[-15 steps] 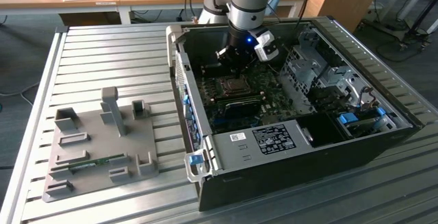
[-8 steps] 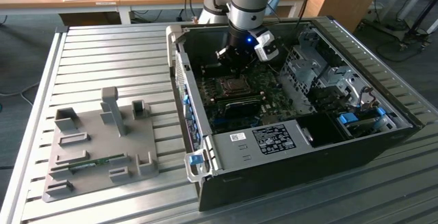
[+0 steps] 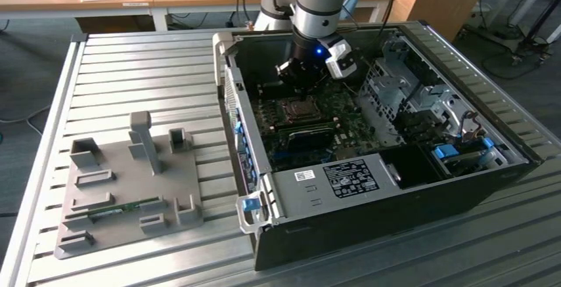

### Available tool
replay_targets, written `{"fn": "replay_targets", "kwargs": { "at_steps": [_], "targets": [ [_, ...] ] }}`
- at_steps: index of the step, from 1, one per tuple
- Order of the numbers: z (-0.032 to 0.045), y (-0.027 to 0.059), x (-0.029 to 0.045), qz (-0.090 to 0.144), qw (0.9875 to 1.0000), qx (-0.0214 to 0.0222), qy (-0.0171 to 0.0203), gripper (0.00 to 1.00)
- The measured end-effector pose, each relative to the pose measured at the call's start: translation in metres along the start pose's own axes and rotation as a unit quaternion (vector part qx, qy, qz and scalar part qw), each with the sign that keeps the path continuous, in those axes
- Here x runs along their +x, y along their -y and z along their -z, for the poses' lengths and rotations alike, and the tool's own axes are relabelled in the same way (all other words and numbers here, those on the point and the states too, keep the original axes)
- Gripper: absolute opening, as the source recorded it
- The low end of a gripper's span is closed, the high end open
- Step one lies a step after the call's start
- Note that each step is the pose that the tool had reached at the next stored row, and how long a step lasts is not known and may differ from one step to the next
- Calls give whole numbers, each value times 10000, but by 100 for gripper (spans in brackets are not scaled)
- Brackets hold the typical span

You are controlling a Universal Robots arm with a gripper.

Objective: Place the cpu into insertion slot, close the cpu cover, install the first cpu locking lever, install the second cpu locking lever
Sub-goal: 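Install the second cpu locking lever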

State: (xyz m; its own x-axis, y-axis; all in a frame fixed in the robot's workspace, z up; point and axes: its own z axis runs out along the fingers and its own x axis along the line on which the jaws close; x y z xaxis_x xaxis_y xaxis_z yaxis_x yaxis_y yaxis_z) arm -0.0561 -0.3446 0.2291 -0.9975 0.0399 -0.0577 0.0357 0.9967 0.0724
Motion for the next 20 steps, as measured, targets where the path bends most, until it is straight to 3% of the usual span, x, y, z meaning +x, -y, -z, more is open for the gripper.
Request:
{"fn": "replay_targets", "kwargs": {
  "at_steps": [7,12,20],
  "targets": [
    [0,0,0,-1,10000,0,-8,11],
    [-2,0,0,-6,10000,3,-85,11],
    [3,0,0,-7,10000,4,-95,11]
  ]
}}
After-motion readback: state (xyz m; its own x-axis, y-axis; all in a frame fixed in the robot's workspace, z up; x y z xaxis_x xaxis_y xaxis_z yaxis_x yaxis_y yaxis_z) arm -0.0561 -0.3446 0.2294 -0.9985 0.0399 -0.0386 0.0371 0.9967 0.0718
